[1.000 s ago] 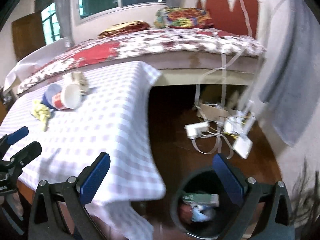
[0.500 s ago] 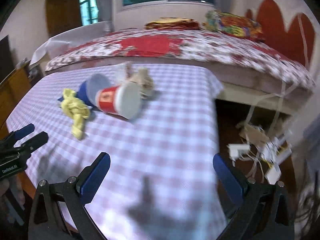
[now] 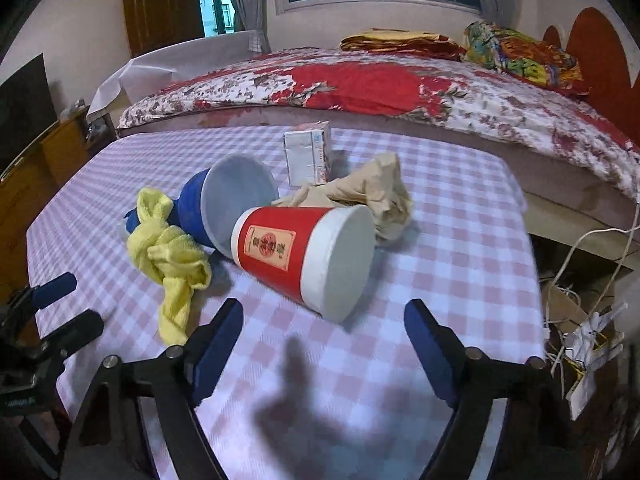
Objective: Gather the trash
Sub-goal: 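Grasp the yellow cloth with the left tool while the right tool grasps the red paper cup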
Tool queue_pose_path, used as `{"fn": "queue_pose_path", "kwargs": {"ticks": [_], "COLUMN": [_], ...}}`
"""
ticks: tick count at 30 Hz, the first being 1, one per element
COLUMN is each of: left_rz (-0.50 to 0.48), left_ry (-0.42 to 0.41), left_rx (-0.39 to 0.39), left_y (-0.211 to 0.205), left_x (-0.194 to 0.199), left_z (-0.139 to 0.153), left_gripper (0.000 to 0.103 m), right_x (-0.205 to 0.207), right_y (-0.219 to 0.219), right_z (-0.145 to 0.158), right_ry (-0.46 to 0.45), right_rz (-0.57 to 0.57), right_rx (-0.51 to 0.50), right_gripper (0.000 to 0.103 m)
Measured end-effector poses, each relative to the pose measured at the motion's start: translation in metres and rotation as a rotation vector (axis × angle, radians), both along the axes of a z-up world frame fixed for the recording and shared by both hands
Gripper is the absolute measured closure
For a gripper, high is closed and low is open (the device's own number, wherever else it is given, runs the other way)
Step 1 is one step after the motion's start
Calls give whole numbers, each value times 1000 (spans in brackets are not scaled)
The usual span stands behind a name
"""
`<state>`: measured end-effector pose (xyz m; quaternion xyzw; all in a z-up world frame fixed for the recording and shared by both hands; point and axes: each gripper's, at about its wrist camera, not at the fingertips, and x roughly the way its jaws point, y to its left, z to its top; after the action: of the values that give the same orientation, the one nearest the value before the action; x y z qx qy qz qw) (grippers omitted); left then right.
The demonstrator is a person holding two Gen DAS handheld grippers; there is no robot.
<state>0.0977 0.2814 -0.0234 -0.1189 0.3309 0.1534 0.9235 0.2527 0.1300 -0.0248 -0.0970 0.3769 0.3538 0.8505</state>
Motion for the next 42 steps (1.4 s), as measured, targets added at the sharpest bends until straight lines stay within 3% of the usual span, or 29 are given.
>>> {"fn": "queue_pose_path", "kwargs": {"ticks": [3,5,7,11,15,19,28,29,30,31,32,42], "left_rz": [-4,-6,-8,-20,-50,-73,-80,-79,-81,-85,-88,-134], "left_ry": [3,6,7,10,20,31,99,94,101,100,94,5], "left_rx": [-2,-2,-3,-13,-32,-39,-143,-154,-164,-179,-186,-75], "left_y": [0,0,-1,-3,-8,-14,-10,-8,-6,-6,-5,-32], "left_x": [1,2,4,10,22,37,74,73,74,72,71,30], "left_z": [-1,-2,-3,-5,-9,-12,-28,-27,-28,-29,-29,-9], "left_gripper": [11,11,12,18,25,25,46,54,72,82,88,93], "right_x": [5,6,2,-11,-18,-23,-18,-17,-17,-16,-17,-26], "right_y": [2,4,4,1,-6,-9,-21,-22,-23,-24,-25,-43], "right_z": [-3,-6,-8,-6,1,0,-1,-1,-1,-1,-1,3], "right_ry": [20,40,47,15,-19,-37,-31,-30,-29,-27,-26,-30], "right_rz": [11,31,52,51,18,12,-42,-44,-47,-50,-52,-67], "right_rx": [17,25,27,43,46,27,13,14,17,18,20,29], "right_gripper": [34,65,82,99,100,99,99,99,99,99,99,99]}}
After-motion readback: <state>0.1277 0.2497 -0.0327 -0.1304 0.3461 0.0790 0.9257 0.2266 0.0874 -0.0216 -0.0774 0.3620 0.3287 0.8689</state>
